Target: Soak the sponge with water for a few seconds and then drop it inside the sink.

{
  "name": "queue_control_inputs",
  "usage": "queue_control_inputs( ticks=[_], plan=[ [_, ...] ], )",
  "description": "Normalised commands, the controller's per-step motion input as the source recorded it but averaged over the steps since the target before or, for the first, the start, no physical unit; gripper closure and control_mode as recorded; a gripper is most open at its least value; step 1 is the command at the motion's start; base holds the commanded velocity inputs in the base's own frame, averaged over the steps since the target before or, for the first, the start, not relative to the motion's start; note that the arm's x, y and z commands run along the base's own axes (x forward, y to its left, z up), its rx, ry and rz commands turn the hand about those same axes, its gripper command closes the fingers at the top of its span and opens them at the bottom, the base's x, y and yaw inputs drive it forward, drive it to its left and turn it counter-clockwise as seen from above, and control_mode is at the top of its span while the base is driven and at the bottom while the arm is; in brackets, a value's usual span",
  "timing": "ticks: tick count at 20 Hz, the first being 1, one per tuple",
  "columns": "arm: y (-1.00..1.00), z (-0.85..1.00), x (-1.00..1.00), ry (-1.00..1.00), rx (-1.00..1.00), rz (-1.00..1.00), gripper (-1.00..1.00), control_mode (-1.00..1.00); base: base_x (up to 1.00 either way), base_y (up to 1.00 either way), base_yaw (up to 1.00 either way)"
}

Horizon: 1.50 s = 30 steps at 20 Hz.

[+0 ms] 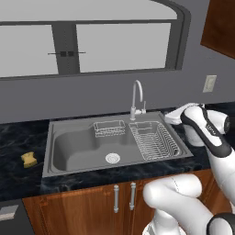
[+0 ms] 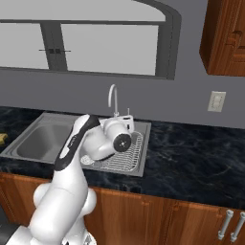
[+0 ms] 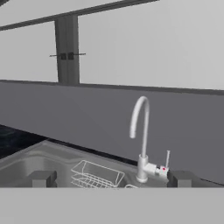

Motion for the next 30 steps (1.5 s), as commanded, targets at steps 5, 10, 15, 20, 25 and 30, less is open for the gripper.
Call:
queue_control_inputs(
  ticks=[5,10,15,20,25,30],
  plan=[
    [0.0,-0.14,0.31,0.0,0.11,0.0,-1.0,-1.0,0.0,0.0,0.0],
    [0.0,-0.13,0.32,0.0,0.07,-0.01,-1.0,-1.0,0.0,0.0,0.0],
    [0.0,-0.14,0.29,0.0,0.02,-0.01,-1.0,-1.0,0.0,0.0,0.0],
    [0.0,-0.07,0.27,0.0,0.0,0.0,-1.0,-1.0,0.0,0.0,0.0],
    [-0.02,-0.04,0.17,0.0,0.0,0.0,-1.0,-1.0,0.0,0.0,0.0],
    [-0.11,-0.23,0.14,0.0,0.0,0.0,-1.0,-1.0,0.0,0.0,0.0]
  ],
)
